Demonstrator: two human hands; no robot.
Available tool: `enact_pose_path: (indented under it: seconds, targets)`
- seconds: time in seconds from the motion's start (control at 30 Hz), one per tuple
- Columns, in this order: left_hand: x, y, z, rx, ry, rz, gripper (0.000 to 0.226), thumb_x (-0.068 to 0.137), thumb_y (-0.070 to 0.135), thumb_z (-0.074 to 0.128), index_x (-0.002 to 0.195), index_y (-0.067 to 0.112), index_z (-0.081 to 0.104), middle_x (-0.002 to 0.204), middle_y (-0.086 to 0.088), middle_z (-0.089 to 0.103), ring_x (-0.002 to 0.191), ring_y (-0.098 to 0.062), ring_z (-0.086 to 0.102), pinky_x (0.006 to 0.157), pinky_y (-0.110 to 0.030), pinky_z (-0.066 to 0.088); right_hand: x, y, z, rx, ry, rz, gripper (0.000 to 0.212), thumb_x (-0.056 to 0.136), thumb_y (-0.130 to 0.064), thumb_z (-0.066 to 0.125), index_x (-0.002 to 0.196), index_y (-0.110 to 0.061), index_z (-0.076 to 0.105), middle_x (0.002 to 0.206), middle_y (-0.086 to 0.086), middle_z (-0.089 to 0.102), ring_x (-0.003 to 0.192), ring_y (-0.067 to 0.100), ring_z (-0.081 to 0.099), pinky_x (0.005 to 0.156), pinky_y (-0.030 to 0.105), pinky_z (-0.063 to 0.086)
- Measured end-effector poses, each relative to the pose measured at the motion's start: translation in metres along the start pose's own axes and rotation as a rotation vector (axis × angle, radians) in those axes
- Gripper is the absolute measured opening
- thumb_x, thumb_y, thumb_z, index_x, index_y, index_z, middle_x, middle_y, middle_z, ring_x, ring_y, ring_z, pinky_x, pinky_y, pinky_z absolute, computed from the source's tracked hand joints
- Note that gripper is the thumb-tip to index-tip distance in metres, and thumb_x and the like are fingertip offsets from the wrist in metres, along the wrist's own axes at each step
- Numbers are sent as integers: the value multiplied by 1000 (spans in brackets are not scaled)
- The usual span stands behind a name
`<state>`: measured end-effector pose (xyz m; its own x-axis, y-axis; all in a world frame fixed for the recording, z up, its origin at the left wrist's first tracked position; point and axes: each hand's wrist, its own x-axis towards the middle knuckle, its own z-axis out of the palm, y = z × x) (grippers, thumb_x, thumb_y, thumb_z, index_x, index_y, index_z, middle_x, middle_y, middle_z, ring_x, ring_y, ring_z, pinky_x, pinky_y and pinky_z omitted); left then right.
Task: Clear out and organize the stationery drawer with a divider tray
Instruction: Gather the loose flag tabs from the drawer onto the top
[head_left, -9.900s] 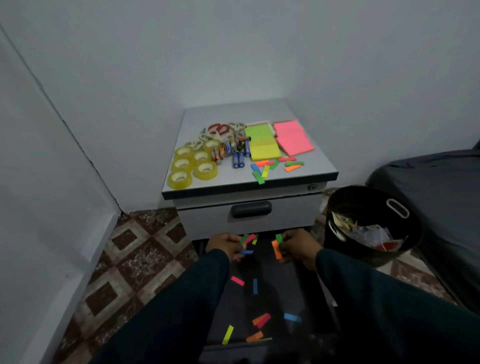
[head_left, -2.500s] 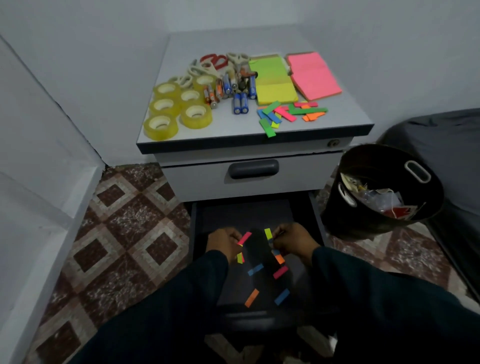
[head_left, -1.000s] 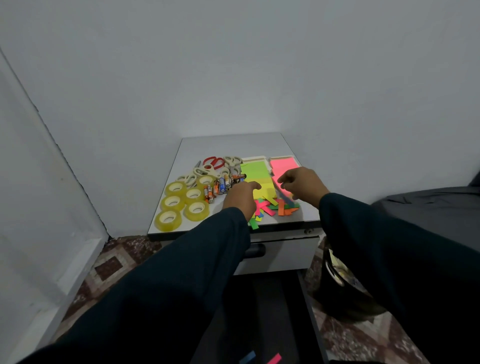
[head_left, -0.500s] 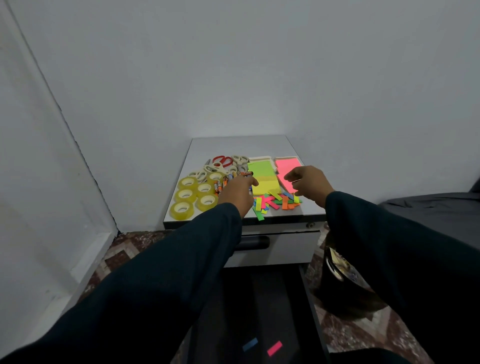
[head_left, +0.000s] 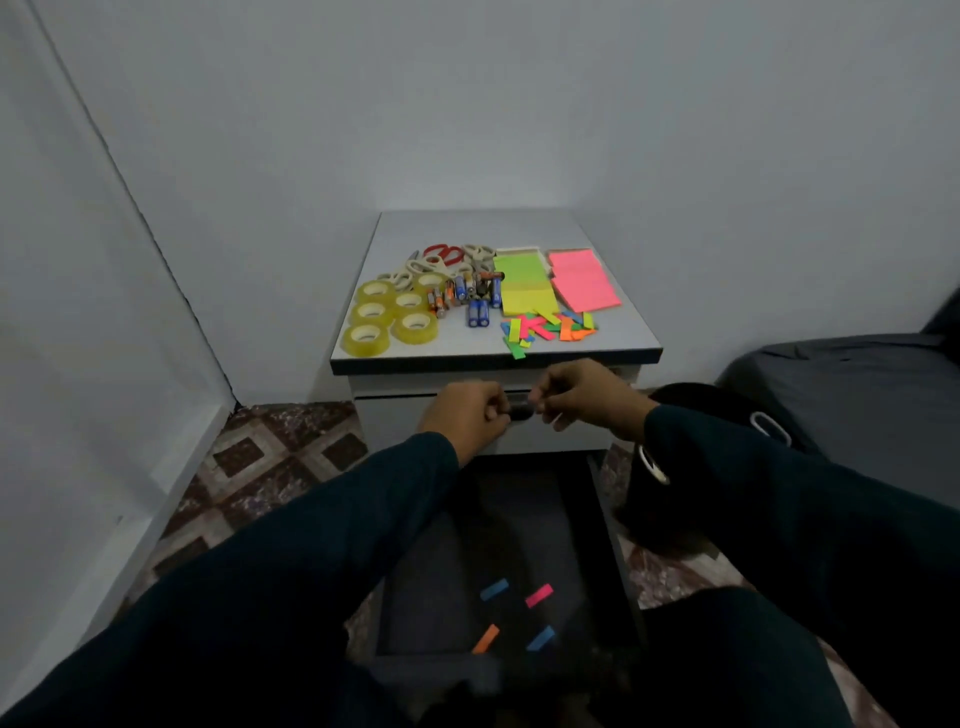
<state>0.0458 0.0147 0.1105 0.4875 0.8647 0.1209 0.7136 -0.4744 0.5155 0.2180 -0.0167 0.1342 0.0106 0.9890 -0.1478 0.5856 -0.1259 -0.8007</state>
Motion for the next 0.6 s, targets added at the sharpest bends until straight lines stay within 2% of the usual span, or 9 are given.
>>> enact_pose_path:
  seconds: [0.1,0.2,0.33,0.47,0.6]
  targets:
    - [-23,-20,25,-10,-59,-18,15,85,16,63,99,13,67,91,-5,64,86,-20,61,78,-29,49,-7,25,26,-56,-70,53,12,88,4,56,91,-7,60,74,0,59,63,6,58,54,13,51]
    - [-43,-43,54,31,-202,-45,15,86,22,65,99,14,66,86,2,59,86,-17,60,79,-29,51,-10,57,52,-150,-174,105,14,87,0,60,93,-12,63,77,-3,60,58,-4,57,51,9,46]
    - [-62,-71,94,100,-463,-147,22,84,25,67,102,14,61,97,-2,66,92,-19,62,84,-32,51,-14,106,92,-368,-302,129,19,87,-4,60,104,-7,66,97,4,66,81,10,59,57,6,43]
    - [-78,-91,136,231,-665,-215,26,82,29,68,101,14,60,107,-7,65,99,-24,62,87,-35,51,-18,152,130,-614,-474,129,25,88,-17,60,112,-9,63,113,10,65,104,23,62,84,25,45]
    - [-86,-104,174,356,-786,-238,35,87,28,60,118,12,57,119,-10,59,107,-26,58,89,-32,46,-15,187,153,-782,-608,112,31,90,-18,56,120,-11,55,127,13,54,115,28,55,95,35,47]
